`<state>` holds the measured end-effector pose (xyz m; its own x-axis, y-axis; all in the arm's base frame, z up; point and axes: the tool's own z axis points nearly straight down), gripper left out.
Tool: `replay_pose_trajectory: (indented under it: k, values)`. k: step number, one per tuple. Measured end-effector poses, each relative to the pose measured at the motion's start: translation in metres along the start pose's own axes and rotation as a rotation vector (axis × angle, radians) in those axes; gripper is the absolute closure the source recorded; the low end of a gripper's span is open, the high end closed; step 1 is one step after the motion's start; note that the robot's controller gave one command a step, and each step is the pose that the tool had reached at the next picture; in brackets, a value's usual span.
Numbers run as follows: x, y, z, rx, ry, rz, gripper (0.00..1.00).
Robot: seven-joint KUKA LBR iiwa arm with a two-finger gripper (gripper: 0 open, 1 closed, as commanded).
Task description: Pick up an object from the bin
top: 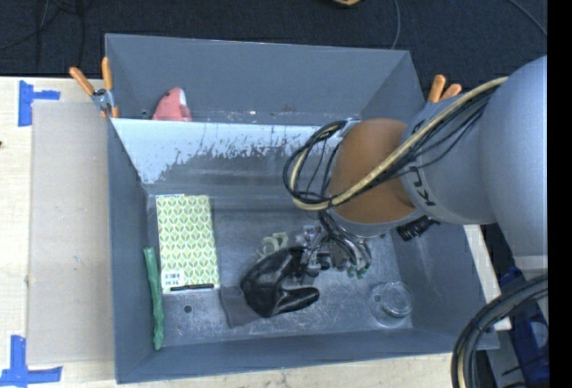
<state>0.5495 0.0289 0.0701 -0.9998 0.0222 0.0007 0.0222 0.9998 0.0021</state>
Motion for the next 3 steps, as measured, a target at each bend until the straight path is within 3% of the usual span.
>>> replay_pose_trajectory:
  k: [2, 3]
  values:
    - [0.004, 0.0, -0.023, 0.001, 0.012, 0.0, 1.0]
    - [0.001, 0.0, -0.039, 0.0, 0.004, -0.001, 1.0]
